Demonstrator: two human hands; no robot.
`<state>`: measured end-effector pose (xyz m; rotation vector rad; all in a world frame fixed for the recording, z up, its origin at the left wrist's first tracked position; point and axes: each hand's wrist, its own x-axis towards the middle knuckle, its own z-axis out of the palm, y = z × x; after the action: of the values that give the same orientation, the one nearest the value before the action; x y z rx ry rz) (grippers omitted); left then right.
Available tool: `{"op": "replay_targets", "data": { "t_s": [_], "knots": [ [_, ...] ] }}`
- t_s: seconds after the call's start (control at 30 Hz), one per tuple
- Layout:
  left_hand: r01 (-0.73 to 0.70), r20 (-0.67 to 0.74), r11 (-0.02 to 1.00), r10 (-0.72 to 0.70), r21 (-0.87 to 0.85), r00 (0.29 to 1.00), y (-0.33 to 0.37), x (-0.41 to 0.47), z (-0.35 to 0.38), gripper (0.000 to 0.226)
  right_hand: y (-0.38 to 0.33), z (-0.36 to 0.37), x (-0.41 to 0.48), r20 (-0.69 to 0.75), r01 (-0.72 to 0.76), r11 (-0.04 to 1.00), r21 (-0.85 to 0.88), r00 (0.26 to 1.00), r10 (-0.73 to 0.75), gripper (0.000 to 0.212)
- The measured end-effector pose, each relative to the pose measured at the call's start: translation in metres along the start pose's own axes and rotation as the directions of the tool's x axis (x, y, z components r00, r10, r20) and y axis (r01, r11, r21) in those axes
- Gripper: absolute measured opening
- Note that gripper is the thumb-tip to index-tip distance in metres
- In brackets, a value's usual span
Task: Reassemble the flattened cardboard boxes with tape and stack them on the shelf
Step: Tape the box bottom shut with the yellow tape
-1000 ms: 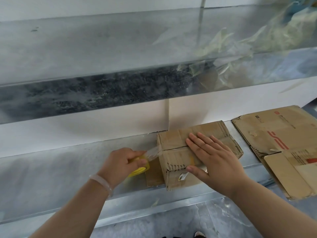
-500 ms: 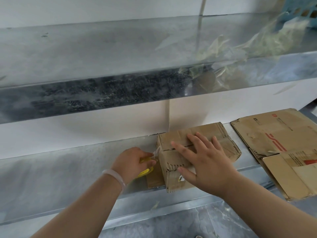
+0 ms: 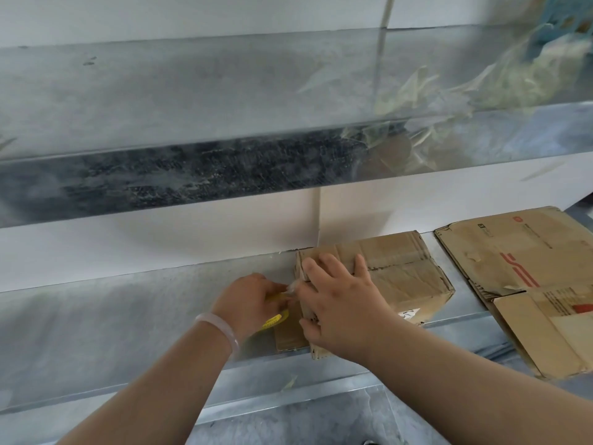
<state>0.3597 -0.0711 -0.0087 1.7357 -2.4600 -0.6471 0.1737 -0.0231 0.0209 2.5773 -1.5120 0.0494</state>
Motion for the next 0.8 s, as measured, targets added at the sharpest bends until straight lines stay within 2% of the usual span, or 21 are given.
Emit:
{"op": "replay_targets", "data": {
  "t_s": [0.17, 0.3, 0.43, 0.63, 0.7, 0.8],
  "knots": [
    [-0.01, 0.009, 1.0, 0.01, 0.001, 1.0, -0.001, -0.004, -0.003, 0.041, -0.004, 0.005, 0.003, -0.067, -0.014, 1.0, -0.003, 0.998, 0.014, 0.04],
    [0.017, -0.007, 0.986, -0.018, -0.165, 1.0, -0.004, -0.014, -0.008, 0.049, -0.005, 0.006, 0.003, -0.093, -0.025, 1.0, -0.009, 0.995, 0.024, 0.037],
    [0.022, -0.023, 0.967, -0.028, -0.252, 0.999, -0.002, -0.025, -0.01, 0.041, -0.011, 0.008, 0.009, -0.099, -0.062, 0.998, -0.02, 0.993, 0.059, 0.036],
    [-0.017, -0.164, 0.984, -0.013, -0.177, 0.986, 0.009, -0.022, 0.0, 0.032, -0.012, 0.009, 0.006, -0.099, -0.067, 0.998, -0.015, 0.993, 0.066, 0.036],
    [-0.021, -0.176, 0.983, -0.013, -0.184, 0.984, 0.012, -0.02, 0.004, 0.03, -0.008, 0.011, 0.0, -0.093, -0.056, 0.998, -0.005, 0.994, 0.055, 0.044],
    [0.001, -0.19, 0.982, -0.038, -0.191, 0.981, 0.014, -0.019, 0.009, 0.026, 0.003, 0.009, -0.008, -0.007, -0.03, 0.997, 0.076, 1.0, 0.031, 0.064]
  ]
}}
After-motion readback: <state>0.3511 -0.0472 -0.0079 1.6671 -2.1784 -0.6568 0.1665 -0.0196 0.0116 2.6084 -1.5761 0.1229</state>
